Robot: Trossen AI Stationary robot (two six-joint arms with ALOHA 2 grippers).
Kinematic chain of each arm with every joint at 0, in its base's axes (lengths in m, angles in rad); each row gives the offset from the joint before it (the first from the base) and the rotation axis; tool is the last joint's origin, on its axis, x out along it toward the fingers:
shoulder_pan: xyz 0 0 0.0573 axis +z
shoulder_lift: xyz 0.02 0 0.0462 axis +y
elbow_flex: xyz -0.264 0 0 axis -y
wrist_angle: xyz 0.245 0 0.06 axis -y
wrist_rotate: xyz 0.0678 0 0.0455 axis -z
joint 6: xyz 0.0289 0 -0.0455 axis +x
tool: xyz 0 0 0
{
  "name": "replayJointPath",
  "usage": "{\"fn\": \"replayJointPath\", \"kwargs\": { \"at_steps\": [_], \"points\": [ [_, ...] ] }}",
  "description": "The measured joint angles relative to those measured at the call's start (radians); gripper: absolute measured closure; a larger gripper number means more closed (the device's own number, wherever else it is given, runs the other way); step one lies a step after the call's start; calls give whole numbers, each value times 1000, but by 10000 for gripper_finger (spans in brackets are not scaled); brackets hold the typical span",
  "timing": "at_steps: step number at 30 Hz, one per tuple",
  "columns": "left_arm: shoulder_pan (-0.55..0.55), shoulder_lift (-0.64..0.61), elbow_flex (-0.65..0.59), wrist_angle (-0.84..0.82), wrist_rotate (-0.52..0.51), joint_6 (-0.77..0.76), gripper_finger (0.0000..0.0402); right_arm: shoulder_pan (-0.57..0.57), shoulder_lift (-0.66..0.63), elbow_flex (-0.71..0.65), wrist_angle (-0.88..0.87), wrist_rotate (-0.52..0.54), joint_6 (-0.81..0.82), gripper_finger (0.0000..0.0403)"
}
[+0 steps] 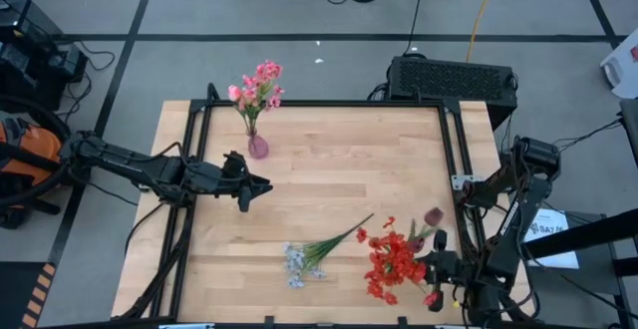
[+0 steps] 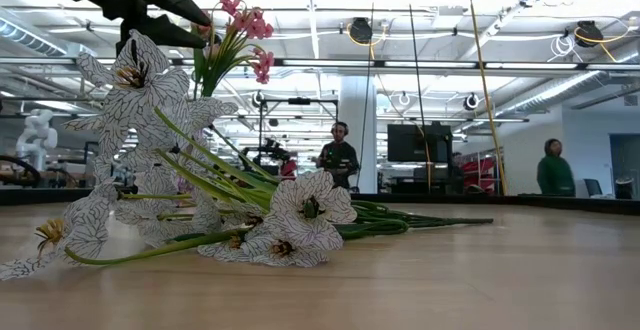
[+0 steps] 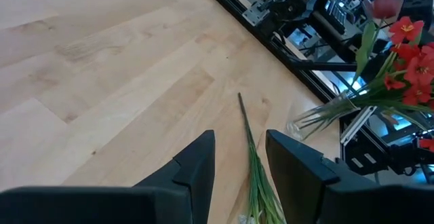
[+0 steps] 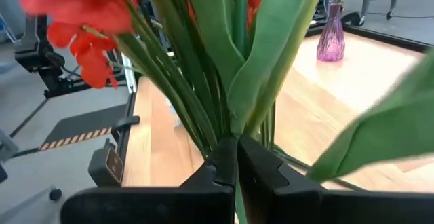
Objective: Sort flowers into vase by color
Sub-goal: Put the red tulip into the transparent vase
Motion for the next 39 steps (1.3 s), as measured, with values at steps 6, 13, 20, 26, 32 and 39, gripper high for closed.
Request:
{"fn": "replayJointPath", "kwargs": {
  "at_steps": [6, 13, 20, 26, 32, 39],
  "points": [
    [0, 0, 0, 0, 0, 0, 263, 0, 25, 0, -48, 0, 9, 403],
    [0, 0, 0, 0, 0, -1, 263, 0, 41, 0, -122, 8, 35, 403],
    [0, 0, 0, 1, 0, -1, 263, 1, 43, 1, -125, -48, 4, 403],
    [0, 0, 0, 1, 0, -2, 263, 7, 40, 1, -120, -60, 7, 392],
    [0, 0, 0, 1, 0, -2, 263, 8, 8, -1, -134, -114, -1, 356],
    [0, 0, 0, 2, 0, -2, 263, 8, -91, -1, -188, -259, -24, 325]
  ]
}}
